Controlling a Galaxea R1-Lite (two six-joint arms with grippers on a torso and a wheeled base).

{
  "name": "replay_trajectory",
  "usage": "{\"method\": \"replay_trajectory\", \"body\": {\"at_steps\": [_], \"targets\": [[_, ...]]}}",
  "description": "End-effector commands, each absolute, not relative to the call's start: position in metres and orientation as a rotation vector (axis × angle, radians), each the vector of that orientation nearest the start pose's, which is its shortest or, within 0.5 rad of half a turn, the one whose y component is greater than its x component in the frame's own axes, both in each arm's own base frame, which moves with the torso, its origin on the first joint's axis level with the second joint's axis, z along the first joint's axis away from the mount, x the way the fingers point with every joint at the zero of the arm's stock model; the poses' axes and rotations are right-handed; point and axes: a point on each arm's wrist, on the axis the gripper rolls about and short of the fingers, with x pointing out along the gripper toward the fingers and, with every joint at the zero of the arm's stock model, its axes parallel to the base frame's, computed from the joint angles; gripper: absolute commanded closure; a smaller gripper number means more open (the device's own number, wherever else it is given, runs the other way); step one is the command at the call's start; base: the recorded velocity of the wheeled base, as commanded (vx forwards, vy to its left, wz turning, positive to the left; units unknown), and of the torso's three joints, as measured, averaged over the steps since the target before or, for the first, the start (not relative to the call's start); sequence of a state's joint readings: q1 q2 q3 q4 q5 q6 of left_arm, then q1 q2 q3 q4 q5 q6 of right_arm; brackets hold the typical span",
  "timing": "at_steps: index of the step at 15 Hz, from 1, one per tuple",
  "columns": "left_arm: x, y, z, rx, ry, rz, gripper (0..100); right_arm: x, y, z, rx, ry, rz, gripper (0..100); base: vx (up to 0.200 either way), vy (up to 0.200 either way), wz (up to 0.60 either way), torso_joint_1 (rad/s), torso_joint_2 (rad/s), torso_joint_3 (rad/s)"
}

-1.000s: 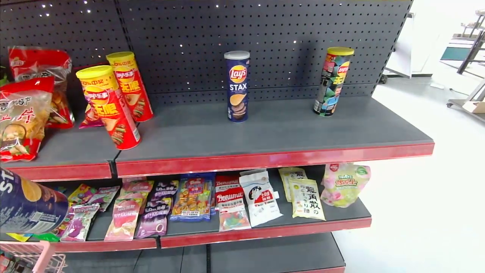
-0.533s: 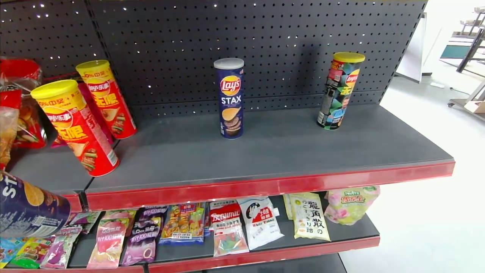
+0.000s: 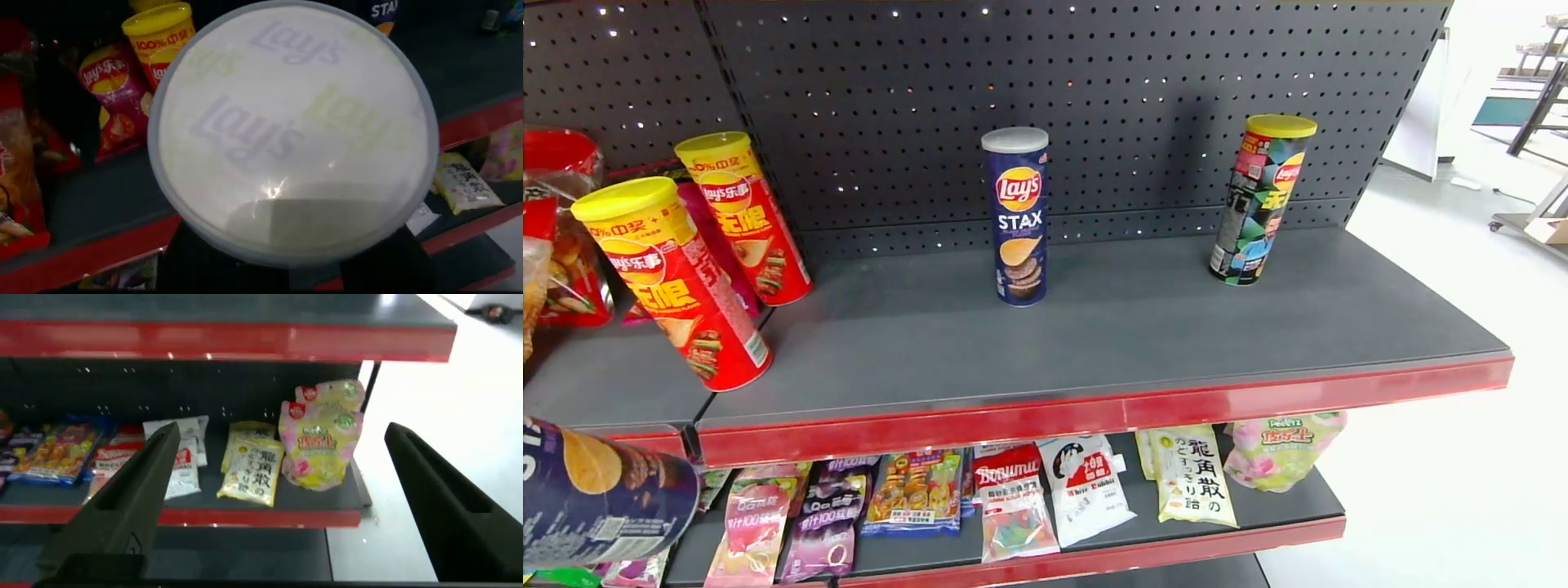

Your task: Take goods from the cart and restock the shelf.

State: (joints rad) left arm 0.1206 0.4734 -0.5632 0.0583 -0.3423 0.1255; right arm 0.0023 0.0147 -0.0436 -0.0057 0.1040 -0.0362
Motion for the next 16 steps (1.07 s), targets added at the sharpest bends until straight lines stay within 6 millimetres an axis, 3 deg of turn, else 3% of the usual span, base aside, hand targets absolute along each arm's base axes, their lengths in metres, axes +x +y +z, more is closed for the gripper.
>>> {"method": "replay_trajectory", "body": {"at_steps": [1,2,4,6,7,11,16], "targets": [[-0.011,-0.01,0.249,0.065,-0.041,-0.274,100,-0.002,0.004,0.181,0.029,0.007,0.175,0,0.0,0.0,0.0,0.0,0.0,0.0],[-0.012,-0.01,0.249,0.054,-0.015,-0.293,100,0.011,0.005,0.206,0.027,0.02,0.25,0,0.0,0.0,0.0,0.0,0.0,0.0],[-0.011,-0.01,0.246,0.051,0.001,-0.29,100,0.044,0.01,0.226,-0.041,0.093,0.355,0,0.0,0.0,0.0,0.0,0.0,0.0],[-0.011,-0.01,0.246,0.051,0.0,-0.279,100,0.071,0.016,0.235,-0.049,0.144,0.41,0,0.0,0.0,0.0,0.0,0.0,0.0],[-0.01,-0.009,0.246,0.051,0.002,-0.266,100,0.077,0.019,0.231,-0.054,0.17,0.437,0,0.0,0.0,0.0,0.0,0.0,0.0],[-0.004,-0.007,0.247,0.061,0.012,-0.18,100,0.071,0.017,0.207,-0.115,0.204,0.391,0,0.0,0.0,0.0,0.0,0.0,0.0],[0.0,-0.006,0.247,0.152,0.021,-0.173,100,0.08,0.017,0.216,-0.123,0.202,0.325,0,0.0,0.0,0.0,0.0,0.0,0.0]]}}
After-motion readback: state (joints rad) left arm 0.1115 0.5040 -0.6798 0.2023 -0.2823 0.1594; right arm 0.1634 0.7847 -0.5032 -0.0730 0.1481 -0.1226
